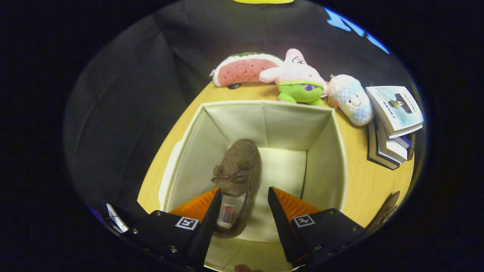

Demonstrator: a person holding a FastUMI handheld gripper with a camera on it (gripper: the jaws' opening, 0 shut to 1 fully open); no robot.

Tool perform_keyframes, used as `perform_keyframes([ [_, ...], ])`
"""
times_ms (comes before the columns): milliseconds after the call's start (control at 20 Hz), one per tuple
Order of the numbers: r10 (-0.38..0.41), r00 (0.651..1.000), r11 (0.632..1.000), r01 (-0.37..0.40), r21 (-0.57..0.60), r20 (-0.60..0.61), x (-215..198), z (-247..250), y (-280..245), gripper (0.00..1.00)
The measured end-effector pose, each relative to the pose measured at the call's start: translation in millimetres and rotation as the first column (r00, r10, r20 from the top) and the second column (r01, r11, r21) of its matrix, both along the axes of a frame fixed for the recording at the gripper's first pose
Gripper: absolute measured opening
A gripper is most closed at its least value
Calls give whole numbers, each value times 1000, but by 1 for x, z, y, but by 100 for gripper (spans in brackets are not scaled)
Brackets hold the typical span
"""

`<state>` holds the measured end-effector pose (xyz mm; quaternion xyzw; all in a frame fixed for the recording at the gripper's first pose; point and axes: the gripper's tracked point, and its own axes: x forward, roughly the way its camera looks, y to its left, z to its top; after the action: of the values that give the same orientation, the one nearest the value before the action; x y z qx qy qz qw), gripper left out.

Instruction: Open the storage box then place both shoes into the box .Put the left shoe in first, then the right shoe, with the right side of both shoes facing outward in a uniform manner.

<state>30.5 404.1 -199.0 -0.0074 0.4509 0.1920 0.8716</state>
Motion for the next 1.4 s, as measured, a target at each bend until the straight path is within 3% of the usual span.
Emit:
perform_keyframes([
  [250,-33,997,995,25,99,73,-6,62,-41,76],
  [550,-99,982,989,80,125,158,-16,99,-120,76],
  [800,-149,964,987,132,88,220,-21,96,-200,76],
  [1400,-335,926,942,328,71,174,-49,48,-365,76],
])
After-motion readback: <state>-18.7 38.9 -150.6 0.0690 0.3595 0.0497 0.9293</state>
